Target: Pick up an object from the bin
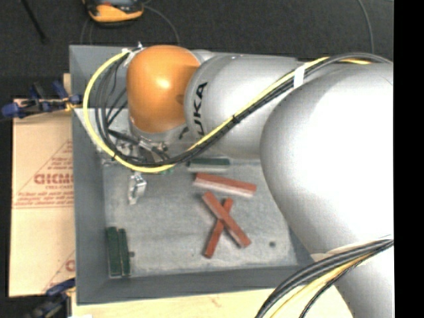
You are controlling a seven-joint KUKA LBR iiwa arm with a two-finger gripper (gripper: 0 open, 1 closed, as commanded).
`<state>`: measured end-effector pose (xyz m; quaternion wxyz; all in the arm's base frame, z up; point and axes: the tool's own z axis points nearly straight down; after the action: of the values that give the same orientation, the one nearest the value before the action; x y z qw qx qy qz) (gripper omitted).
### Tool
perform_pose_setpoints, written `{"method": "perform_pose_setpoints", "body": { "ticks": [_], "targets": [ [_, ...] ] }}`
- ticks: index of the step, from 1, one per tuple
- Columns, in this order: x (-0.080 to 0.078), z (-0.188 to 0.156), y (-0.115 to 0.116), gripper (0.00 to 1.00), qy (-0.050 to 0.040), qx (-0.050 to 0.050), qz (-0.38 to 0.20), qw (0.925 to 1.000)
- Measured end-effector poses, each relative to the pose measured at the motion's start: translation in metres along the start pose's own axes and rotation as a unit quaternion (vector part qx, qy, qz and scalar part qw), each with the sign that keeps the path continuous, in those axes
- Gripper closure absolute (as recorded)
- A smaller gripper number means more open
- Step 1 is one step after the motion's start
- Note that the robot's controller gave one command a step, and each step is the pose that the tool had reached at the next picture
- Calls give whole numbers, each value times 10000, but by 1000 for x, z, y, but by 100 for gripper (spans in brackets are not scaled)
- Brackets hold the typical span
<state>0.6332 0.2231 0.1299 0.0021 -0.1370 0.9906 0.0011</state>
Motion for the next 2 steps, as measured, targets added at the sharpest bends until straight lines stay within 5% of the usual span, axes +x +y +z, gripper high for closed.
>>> {"method": "perform_pose_setpoints", "body": {
  "ticks": [1,2],
  "targets": [
    [-3,51,-29,100,-12,6,-2096,9778],
    [-3,51,-29,100,-14,4,-2090,9779]
  ]
}}
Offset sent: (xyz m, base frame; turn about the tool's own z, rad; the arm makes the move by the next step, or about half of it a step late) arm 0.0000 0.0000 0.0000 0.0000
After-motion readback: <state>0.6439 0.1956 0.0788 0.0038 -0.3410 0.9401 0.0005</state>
